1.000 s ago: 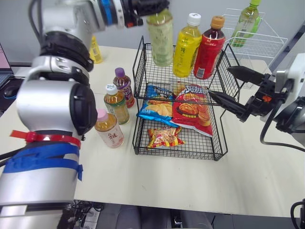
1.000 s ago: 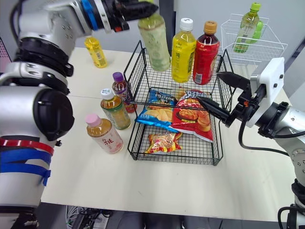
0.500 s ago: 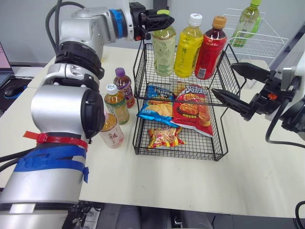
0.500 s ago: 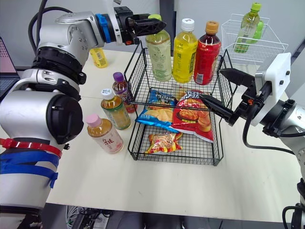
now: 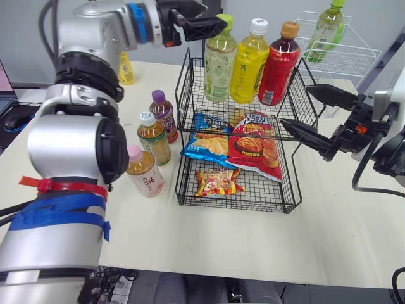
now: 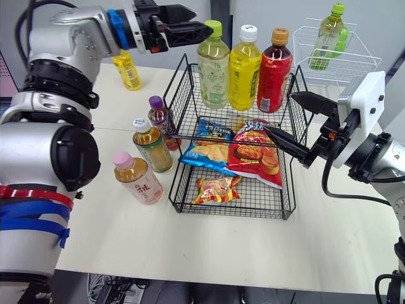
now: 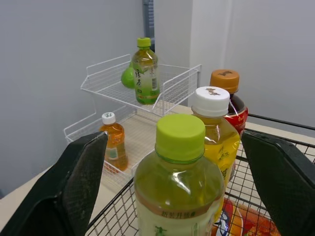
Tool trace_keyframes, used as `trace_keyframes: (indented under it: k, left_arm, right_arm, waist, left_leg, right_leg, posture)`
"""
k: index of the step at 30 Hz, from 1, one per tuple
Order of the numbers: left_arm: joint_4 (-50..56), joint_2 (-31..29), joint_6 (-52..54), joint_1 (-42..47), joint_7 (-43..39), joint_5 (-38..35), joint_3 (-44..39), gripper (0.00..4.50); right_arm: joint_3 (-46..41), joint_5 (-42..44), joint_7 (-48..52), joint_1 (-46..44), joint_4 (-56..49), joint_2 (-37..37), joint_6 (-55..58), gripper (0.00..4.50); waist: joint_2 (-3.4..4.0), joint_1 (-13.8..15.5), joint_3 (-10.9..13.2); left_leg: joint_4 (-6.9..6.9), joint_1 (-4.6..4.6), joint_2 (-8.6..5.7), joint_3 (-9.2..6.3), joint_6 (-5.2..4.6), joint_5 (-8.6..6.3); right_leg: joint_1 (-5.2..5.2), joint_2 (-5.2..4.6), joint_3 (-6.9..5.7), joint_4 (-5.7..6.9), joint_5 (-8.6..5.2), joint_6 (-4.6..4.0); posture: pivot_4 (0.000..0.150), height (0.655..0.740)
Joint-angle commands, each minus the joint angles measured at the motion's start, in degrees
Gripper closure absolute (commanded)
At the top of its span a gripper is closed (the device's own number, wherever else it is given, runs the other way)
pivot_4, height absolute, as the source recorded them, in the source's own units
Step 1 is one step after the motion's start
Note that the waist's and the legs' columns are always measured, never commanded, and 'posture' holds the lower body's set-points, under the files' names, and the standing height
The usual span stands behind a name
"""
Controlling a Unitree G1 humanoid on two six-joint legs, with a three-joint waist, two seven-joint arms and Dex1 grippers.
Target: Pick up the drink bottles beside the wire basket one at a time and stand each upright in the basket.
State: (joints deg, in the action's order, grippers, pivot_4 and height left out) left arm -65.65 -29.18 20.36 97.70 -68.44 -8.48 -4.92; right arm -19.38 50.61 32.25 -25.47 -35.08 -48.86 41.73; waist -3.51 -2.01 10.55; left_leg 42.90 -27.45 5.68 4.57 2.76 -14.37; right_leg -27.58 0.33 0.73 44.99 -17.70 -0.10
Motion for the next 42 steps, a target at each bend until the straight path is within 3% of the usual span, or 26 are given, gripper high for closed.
trace_keyframes:
  k: [1, 9, 15, 20, 24, 28, 35, 42]
  left_arm:
    - [7.4, -4.2, 1.4, 0.0, -2.5, -1.1, -0.7, 0.02]
    - [27.5, -16.7, 11.8, -12.3, -3.4, -3.7, -2.7, 0.02]
    - [50.2, -29.6, 19.0, -36.3, -3.1, -7.7, -10.1, 0.02]
    - [65.5, -33.5, 24.1, -59.4, -3.6, -13.8, -23.9, 0.02]
    - [80.5, -28.4, 34.6, -76.2, -1.0, -21.6, -36.8, 0.02]
    - [92.5, -21.5, 40.3, -83.3, 6.5, -28.3, -40.8, 0.02]
    - [103.0, -10.4, 41.2, -82.9, 25.3, -31.4, -36.0, 0.02]
    - [105.5, -5.2, 39.3, -83.6, 37.8, -28.5, -26.2, 0.02]
  right_arm:
    - [-1.5, -0.5, 0.0, -0.9, -0.6, -0.9, -1.4, 0.0]
    - [2.1, -6.0, 4.7, -1.4, 0.8, -2.8, -5.2, 0.0]
    - [11.1, -7.8, 14.6, -2.8, 1.2, -1.7, -9.4, 0.0]
    - [13.8, -3.9, 22.5, -4.5, 1.6, -1.2, -8.7, 0.0]
    - [12.8, 1.3, 30.4, -13.2, 9.0, -3.9, -5.5, 0.0]
    - [13.9, 1.2, 32.2, -14.9, 11.0, -3.1, -4.9, 0.0]
    - [13.4, 0.8, 33.5, -14.6, 11.5, -2.8, -4.3, 0.0]
    - [12.6, 1.4, 33.1, -13.4, 9.8, -3.3, -2.9, 0.0]
  waist:
    - [0.0, 0.0, 0.0]
    - [0.05, -0.4, 0.0]
    - [0.09, -1.2, 0.0]
    - [0.08, -1.1, 0.0]
    - [0.12, -0.6, 0.0]
    - [-0.17, 0.4, -0.2]
    - [-0.16, 0.5, -0.2]
    - [-0.15, 0.3, -0.2]
  left_leg:
    - [0.0, 0.0, 0.0, 0.0, 0.0, 0.0]
    - [0.0, 0.08, 0.03, 0.01, 0.0, 0.0]
    - [0.03, 0.21, 0.06, 0.01, 0.0, 0.0]
    - [0.03, 0.43, 0.09, 0.04, 0.0, 0.0]
    - [0.11, 0.49, -0.01, 0.13, -0.06, 0.02]
    - [0.09, 0.64, 0.07, -0.02, -0.07, 0.02]
    - [0.1, 0.6, -0.04, -0.01, -0.12, 0.05]
    - [0.08, 0.62, -0.03, -0.02, -0.12, 0.05]
  right_leg:
    - [0.0, 0.0, 0.0, 0.0, 0.0, 0.0]
    - [0.02, 0.0, 0.03, 0.06, 0.0, -0.01]
    - [0.09, 0.0, 0.08, 0.1, 0.01, -0.03]
    - [0.28, -0.05, 0.07, 0.07, 0.01, -0.05]
    - [0.35, -0.2, 0.07, 0.06, -0.02, 0.03]
    - [0.5, -0.22, 0.0, 0.04, -0.08, -0.01]
    - [0.53, -0.2, 0.1, 0.04, 0.02, 0.03]
    - [0.53, -0.15, 0.1, 0.05, 0.04, 0.03]
  posture:
    - [0.15, 0.6736]
    - [0.15, 0.6736]
    - [0.15, 0.6736]
    - [0.15, 0.6736]
    - [0.15, 0.6736]
    - [0.15, 0.6736]
    - [0.15, 0.6736]
    - [0.15, 0.6736]
